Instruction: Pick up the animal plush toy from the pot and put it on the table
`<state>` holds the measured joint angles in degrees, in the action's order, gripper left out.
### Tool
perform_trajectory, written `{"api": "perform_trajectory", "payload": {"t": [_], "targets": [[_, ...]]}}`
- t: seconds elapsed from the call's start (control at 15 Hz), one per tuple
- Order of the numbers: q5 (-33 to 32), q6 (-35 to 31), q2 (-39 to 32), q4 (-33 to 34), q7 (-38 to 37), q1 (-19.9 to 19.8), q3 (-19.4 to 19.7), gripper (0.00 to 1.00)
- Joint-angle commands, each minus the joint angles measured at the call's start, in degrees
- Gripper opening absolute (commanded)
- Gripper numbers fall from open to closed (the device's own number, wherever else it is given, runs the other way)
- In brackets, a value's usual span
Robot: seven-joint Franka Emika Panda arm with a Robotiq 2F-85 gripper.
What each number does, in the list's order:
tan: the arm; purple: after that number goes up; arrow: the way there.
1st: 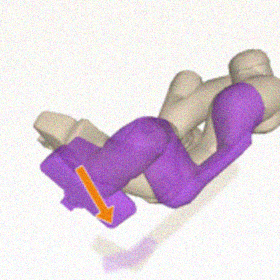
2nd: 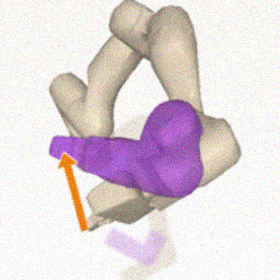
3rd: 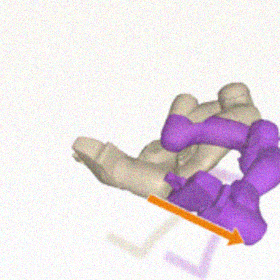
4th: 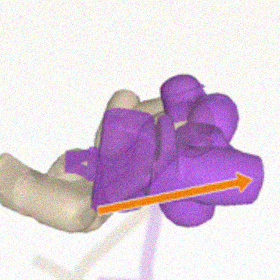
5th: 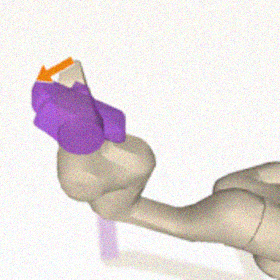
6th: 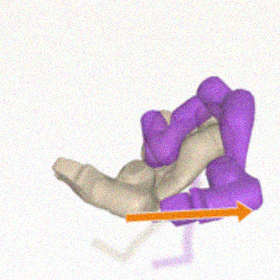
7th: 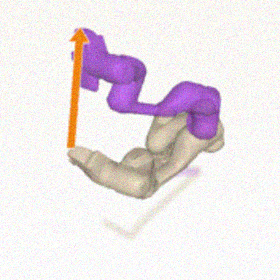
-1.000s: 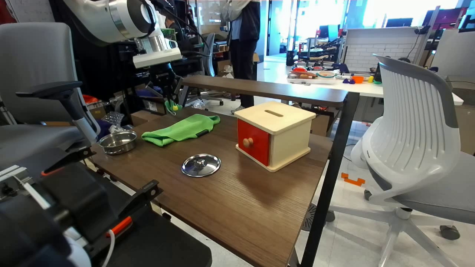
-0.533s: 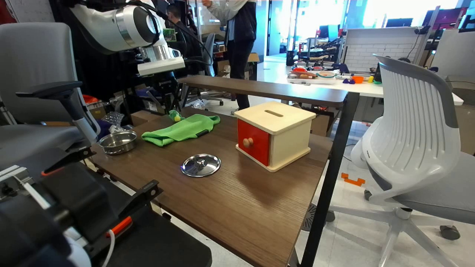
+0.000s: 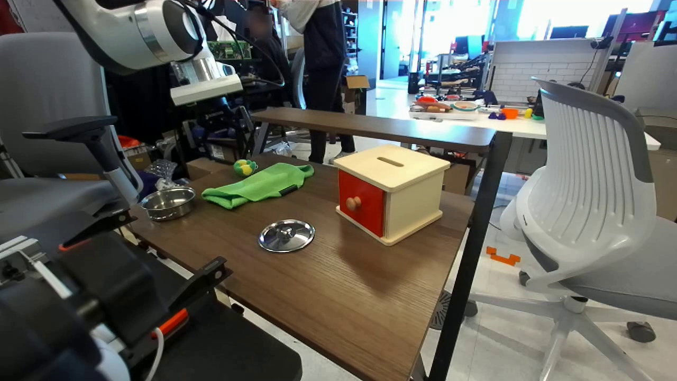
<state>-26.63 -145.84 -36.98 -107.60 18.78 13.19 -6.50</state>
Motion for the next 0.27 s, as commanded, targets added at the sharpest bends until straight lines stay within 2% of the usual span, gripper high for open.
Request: {"api": "perform_trajectory", "payload": {"t": [0.0, 0.2], "targets": [[-1.2, -1.7, 2.3, -3.0, -1.6, 1.0, 0.5, 1.00], [-2.4, -2.8, 7.2, -8.9, -3.9, 2.2, 0.8, 1.00]]}}
